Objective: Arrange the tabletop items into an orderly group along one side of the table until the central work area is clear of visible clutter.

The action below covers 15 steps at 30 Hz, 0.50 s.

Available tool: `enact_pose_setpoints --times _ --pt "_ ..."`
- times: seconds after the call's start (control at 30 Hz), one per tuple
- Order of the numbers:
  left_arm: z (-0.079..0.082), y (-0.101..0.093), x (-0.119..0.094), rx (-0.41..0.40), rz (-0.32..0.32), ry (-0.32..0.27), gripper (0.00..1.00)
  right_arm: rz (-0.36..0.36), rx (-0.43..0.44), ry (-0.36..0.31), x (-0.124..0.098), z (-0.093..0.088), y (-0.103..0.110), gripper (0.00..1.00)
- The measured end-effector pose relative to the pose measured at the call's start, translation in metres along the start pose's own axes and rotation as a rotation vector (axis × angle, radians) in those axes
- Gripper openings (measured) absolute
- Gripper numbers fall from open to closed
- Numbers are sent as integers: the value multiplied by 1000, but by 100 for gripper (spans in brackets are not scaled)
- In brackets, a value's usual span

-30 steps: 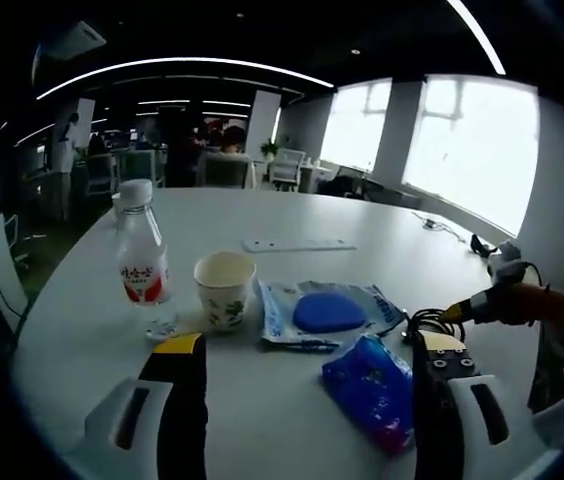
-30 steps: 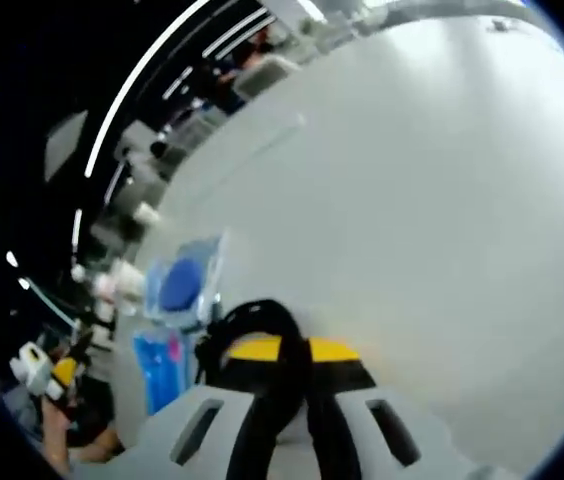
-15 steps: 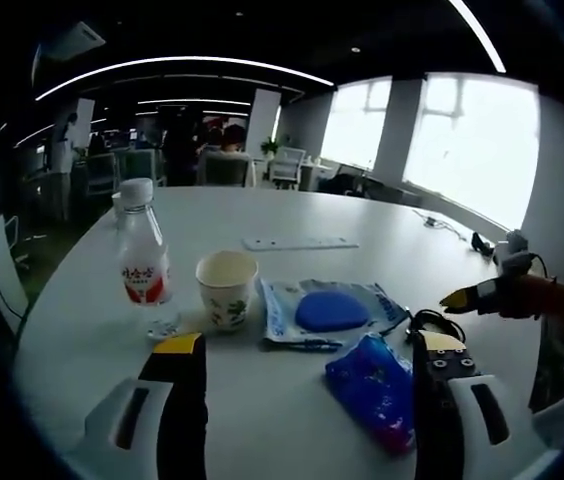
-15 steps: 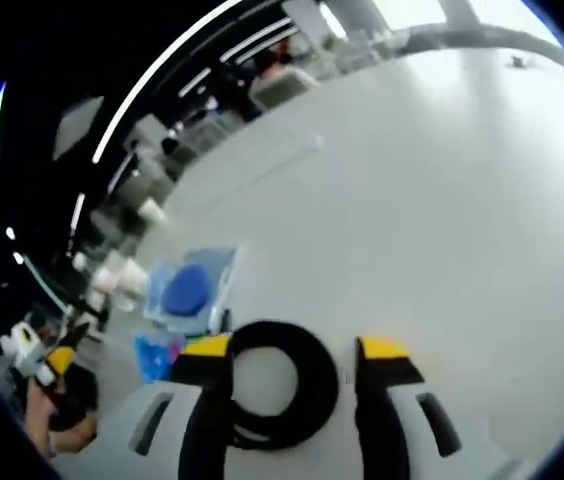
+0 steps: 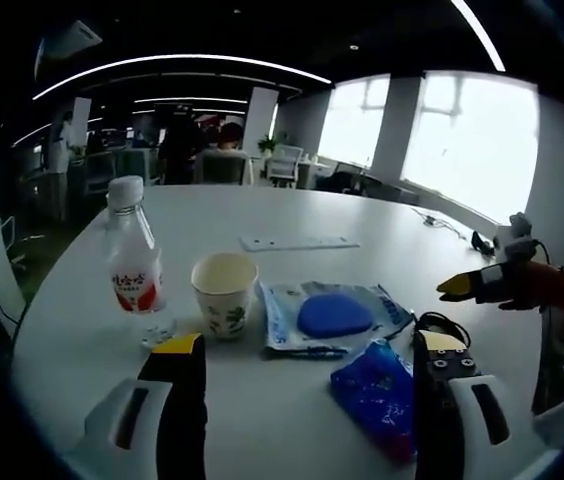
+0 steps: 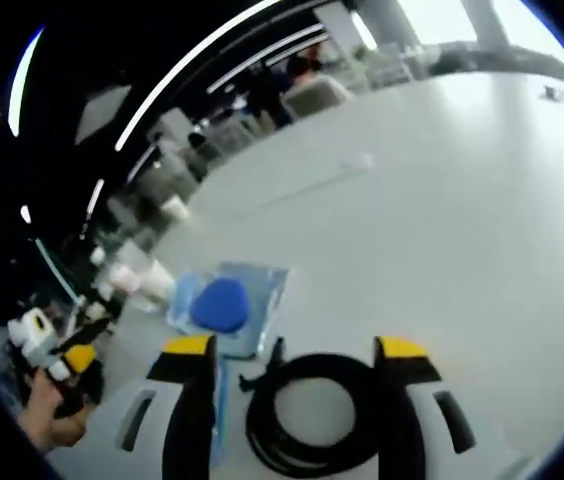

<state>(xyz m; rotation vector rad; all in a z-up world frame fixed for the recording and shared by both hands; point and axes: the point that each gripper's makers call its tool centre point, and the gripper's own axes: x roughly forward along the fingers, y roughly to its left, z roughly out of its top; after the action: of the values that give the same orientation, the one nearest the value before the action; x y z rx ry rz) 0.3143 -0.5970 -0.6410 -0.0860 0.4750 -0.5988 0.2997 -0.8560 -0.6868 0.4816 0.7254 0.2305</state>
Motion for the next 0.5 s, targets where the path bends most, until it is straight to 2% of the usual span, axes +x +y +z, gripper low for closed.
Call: enact_pose_setpoints --times 0.23,0.37,0.5 --pt "-5 5 11 4 -1 22 85 29 -63 2 13 3 12 61" --pt "-12 4 18 1 -23 56 82 37 -81 25 23 0 14 61" --pt "-15 7 26 -2 -27 61 81 50 -91 41 32 -2 17 62"
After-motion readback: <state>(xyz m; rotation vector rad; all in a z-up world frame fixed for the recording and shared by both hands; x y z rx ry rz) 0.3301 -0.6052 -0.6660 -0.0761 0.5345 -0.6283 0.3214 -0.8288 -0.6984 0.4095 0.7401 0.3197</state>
